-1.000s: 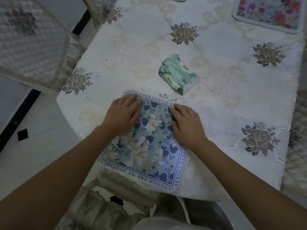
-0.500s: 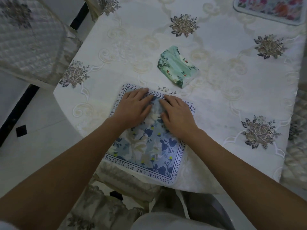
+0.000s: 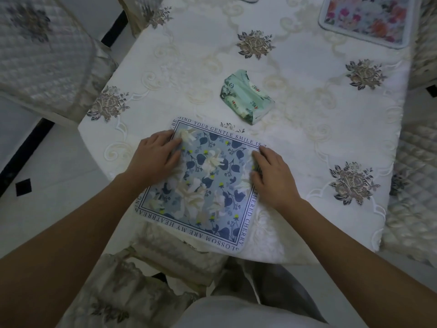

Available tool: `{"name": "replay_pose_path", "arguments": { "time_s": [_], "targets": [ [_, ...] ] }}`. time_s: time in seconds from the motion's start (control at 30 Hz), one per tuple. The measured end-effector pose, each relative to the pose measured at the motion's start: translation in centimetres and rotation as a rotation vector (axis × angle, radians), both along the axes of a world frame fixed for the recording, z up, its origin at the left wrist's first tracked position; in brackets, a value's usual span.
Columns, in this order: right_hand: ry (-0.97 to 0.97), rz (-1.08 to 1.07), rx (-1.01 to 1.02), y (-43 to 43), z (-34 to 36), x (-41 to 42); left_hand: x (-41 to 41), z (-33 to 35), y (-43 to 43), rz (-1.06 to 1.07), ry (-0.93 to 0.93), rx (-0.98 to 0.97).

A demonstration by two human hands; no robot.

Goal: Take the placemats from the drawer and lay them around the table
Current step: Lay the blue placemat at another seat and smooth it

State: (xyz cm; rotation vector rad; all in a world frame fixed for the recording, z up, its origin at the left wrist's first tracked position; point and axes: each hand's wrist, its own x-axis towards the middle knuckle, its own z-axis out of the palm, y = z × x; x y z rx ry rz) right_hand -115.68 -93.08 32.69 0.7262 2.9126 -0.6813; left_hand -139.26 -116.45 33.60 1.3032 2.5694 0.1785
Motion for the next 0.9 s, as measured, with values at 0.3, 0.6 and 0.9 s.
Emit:
{"name": "replay_pose_path", "arguments": {
  "time_s": [0.3,0.6,0.9],
  "targets": [
    [-0.008,0.085,-0.032,-4.8,-0.4,6.8,5.4,-0.4,-8.0,-0.02,-0.051,0.048],
    [0.032,0.102,-0.068,-7.1,-0.2,9.3,9.7,-0.5,-11.4,0.077,-0.005,0.068],
    [0.039,0.016,-0.013,-4.1,-0.1,4.4,6.8,0.0,-7.9,0.103,-0.038,0.033]
  ]
}}
